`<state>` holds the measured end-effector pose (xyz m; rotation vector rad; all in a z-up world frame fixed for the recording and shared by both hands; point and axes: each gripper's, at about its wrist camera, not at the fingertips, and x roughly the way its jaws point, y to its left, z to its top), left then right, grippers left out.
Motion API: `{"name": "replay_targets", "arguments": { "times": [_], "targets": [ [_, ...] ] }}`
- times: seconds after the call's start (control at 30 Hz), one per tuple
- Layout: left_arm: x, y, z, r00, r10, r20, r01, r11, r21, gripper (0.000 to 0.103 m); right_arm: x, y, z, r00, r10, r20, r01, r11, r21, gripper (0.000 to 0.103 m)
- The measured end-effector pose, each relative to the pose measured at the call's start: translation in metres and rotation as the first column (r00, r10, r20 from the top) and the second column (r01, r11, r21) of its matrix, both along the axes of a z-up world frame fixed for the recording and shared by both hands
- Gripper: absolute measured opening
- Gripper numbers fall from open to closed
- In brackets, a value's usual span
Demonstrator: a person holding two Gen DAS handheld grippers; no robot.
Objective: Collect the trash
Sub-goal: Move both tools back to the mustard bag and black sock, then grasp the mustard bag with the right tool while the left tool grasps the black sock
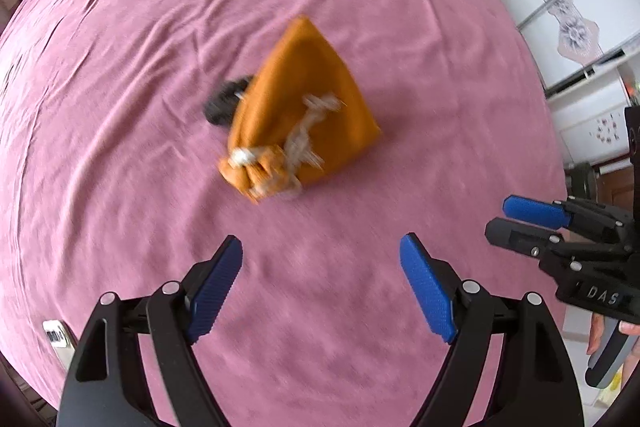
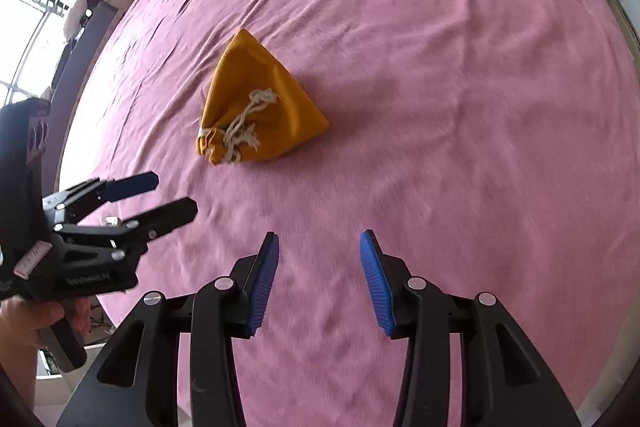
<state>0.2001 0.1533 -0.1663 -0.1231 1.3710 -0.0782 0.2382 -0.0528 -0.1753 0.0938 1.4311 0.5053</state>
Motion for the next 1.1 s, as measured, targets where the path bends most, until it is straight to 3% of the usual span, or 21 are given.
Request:
{"name": "replay_targets", "arguments": {
  "times": [0.2, 0.47, 0.8, 0.93, 1.0, 1.1],
  "targets": [
    [0.032, 0.032, -0.019, 0.999, 0.044, -0.021, -0.045, 0.999, -0.009, 0.081, 0.039, 0.031, -0.021, 0.998, 0.061, 0.012, -0.061, 0.998, -0.01, 0.043],
    [0.051, 0.05, -0.04, 0.999, 0.031, -0.042, -0.034, 0.998, -0.059, 0.081, 0.081, 0.063, -0.047, 0.989, 0.142, 0.031, -0.141, 0.989, -0.033, 0.044],
    [0.072, 0.061, -0.055, 0.998, -0.013, -0.056, 0.008, 0.997, -0.081, 0.083, 0.111, 0.088, -0.079, 0.975, 0.221, -0.002, -0.221, 0.974, 0.047, 0.047],
    [0.079, 0.065, -0.056, 0.999, -0.014, -0.048, 0.011, 0.998, -0.069, 0.083, 0.104, 0.086, -0.082, 0.973, 0.231, 0.001, -0.231, 0.972, 0.047, 0.018],
    [0.084, 0.068, -0.057, 0.999, -0.007, -0.045, 0.004, 0.998, -0.067, 0.083, 0.097, 0.08, -0.083, 0.973, 0.231, 0.001, -0.231, 0.972, 0.044, 0.011],
    [0.092, 0.068, -0.062, 0.999, -0.008, -0.052, 0.004, 0.996, -0.088, 0.084, 0.09, 0.066, -0.081, 0.979, 0.202, -0.006, -0.202, 0.978, 0.05, 0.009]
  ]
}}
